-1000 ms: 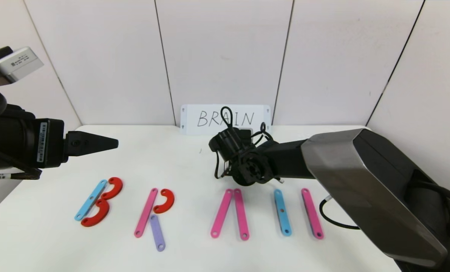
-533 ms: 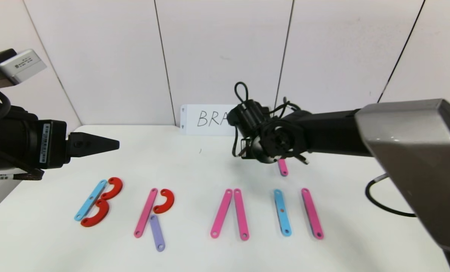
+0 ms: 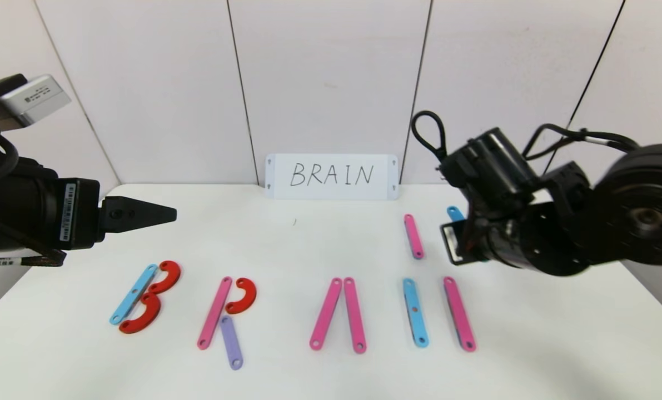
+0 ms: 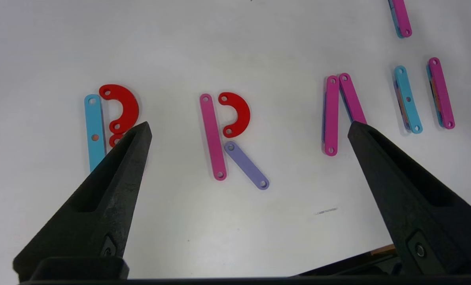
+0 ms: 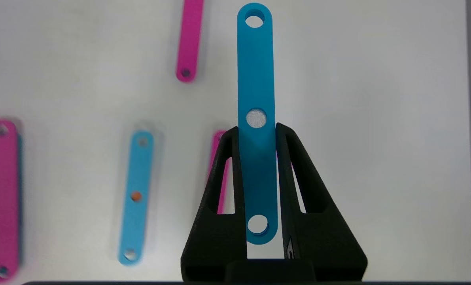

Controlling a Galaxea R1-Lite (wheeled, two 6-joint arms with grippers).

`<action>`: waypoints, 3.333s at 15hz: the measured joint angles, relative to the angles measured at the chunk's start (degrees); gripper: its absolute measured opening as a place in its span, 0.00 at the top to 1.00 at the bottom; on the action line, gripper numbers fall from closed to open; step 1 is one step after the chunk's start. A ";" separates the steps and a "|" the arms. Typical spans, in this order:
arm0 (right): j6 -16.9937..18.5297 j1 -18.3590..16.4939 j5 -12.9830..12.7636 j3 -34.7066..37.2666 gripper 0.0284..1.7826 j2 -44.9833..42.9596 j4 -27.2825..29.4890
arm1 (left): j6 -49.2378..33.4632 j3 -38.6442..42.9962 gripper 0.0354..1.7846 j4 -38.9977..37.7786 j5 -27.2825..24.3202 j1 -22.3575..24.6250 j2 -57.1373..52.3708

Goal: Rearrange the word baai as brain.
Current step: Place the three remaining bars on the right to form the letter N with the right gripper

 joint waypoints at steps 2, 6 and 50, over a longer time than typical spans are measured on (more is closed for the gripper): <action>-3.08 -0.17 0.05 11.12 0.86 -7.63 -2.84 | 0.55 0.09 0.03 0.04 0.00 -0.02 -0.07; -8.27 -0.78 0.61 29.44 0.86 -18.36 -14.96 | 0.59 0.20 0.03 0.09 -0.02 -0.09 -0.10; -12.20 -13.51 24.76 52.15 0.86 -8.19 -52.96 | 0.89 0.55 0.03 0.00 -0.02 -0.11 0.12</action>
